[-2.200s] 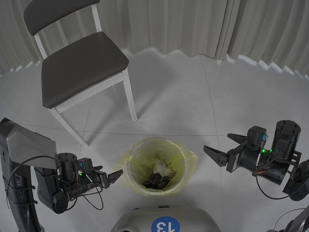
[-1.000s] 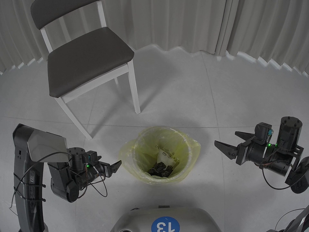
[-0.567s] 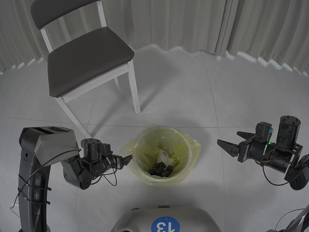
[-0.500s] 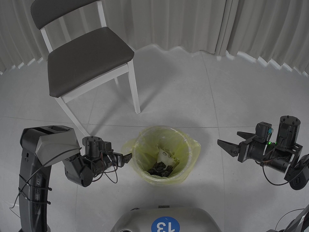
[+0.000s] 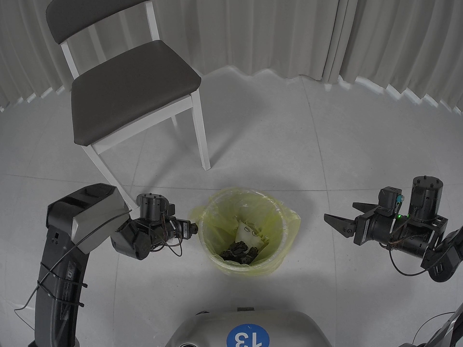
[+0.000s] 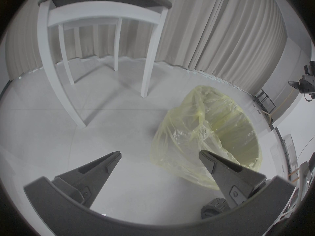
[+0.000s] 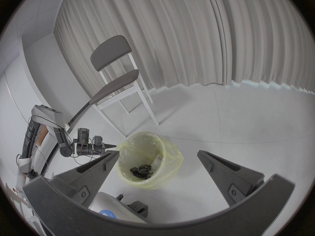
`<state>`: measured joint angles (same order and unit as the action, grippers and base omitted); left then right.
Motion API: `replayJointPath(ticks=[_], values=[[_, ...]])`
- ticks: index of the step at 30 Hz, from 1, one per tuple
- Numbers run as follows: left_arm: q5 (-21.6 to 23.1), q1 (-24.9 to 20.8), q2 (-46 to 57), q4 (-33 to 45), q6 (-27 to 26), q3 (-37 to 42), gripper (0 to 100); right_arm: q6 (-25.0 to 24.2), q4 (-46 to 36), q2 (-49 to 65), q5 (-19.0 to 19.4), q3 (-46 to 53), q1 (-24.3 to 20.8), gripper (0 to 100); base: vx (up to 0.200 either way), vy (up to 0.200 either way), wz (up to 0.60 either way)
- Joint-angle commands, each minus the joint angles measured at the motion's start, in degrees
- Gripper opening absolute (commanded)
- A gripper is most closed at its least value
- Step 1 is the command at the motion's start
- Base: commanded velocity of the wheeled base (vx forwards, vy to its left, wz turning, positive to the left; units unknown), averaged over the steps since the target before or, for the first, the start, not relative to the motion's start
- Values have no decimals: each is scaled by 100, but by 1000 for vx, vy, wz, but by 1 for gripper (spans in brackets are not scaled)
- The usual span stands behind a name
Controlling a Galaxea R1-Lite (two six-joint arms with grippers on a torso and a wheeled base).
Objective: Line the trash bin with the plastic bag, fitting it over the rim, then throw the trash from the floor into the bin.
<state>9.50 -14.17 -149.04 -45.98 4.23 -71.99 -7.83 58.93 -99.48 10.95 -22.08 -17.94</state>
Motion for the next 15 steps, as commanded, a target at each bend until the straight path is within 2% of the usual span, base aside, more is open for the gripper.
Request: replayJointPath(ticks=[1, 6, 12, 13, 15], values=[[8, -34, -283, 248, 8, -422, 100, 0, 136, -424, 39, -25, 72, 100, 0, 0, 0], [8, -16, -239, 239, 16, -342, 100, 0, 382, -503, 39, 10, 116, 100, 0, 0, 0], [96, 274, 657, -376, 69, 1073, 100, 0, 382, -468, 39, 19, 133, 100, 0, 0, 0], [96, 274, 657, -376, 69, 1073, 100, 0, 382, -468, 39, 19, 133, 100, 0, 0, 0], [175, 371, 1176, -781, 69, 1916, 100, 0, 382, -450, 39, 28, 133, 100, 0, 0, 0]])
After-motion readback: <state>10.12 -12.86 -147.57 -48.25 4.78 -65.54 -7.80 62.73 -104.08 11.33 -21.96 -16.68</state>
